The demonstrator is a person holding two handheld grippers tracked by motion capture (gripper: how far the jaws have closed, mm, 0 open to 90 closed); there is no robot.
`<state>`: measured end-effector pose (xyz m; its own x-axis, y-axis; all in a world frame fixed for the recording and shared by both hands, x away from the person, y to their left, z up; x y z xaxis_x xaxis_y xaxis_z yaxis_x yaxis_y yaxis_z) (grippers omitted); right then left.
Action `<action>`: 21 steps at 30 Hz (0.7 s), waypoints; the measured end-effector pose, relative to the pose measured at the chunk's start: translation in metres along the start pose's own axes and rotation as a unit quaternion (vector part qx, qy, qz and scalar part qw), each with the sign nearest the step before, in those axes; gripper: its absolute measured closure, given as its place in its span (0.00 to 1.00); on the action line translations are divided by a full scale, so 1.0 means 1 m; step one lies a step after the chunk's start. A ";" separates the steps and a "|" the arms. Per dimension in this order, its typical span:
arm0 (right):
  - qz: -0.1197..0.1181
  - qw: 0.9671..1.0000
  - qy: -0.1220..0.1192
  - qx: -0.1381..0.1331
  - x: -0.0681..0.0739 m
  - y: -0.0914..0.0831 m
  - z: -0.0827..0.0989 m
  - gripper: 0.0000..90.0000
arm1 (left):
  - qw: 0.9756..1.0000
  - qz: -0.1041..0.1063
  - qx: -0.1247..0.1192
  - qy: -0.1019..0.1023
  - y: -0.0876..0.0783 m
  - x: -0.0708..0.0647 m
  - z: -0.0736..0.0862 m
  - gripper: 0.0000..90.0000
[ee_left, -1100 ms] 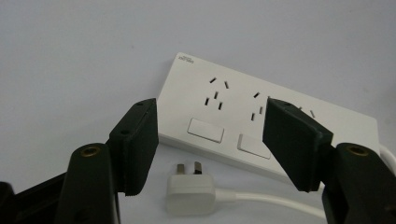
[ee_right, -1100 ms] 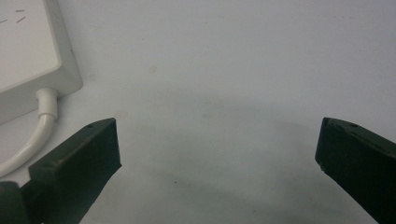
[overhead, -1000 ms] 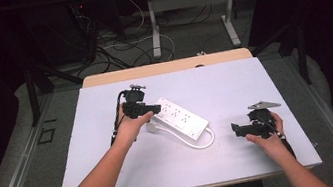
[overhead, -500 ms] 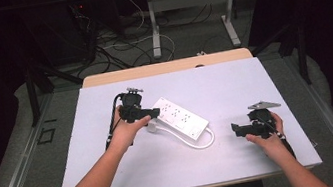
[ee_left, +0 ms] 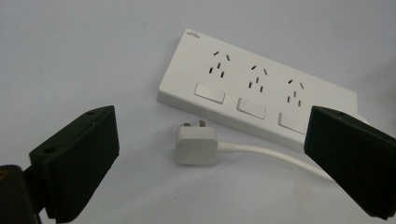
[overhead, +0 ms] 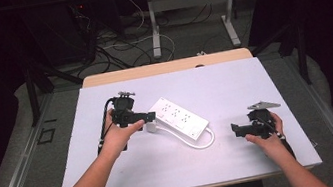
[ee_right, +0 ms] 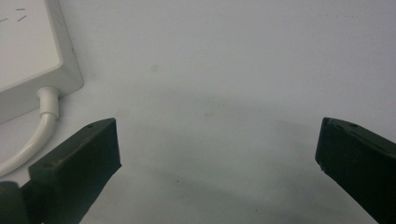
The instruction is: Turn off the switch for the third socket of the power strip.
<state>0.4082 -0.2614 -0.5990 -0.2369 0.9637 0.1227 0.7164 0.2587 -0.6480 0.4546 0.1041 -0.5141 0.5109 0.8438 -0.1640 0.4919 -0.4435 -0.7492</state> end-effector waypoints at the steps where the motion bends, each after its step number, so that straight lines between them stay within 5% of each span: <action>1: 0.000 1.000 -0.002 -0.001 -0.001 0.000 0.000 0.00 | 1.000 0.000 -0.001 0.001 -0.001 0.001 0.001 0.03; 21: 0.000 1.000 0.001 -0.001 0.000 0.000 0.000 0.00 | 1.000 -0.009 -0.014 -0.020 -0.027 0.024 0.024 0.00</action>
<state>0.4079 -0.2610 -0.5990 -0.2359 0.9639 0.1234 0.7172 0.2584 -0.6471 0.4370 0.1440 -0.5130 0.4738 0.8629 -0.1757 0.5216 -0.4357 -0.7336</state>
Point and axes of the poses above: each handheld gripper's, and its own axes: y roughly forward along the jaws, z roughly out of its underside, x roughly to its left, the point moved 7 cm from there along y, roughly forward along the jaws, and after that the axes turned 3 degrees about y, right-handed, at the moved point
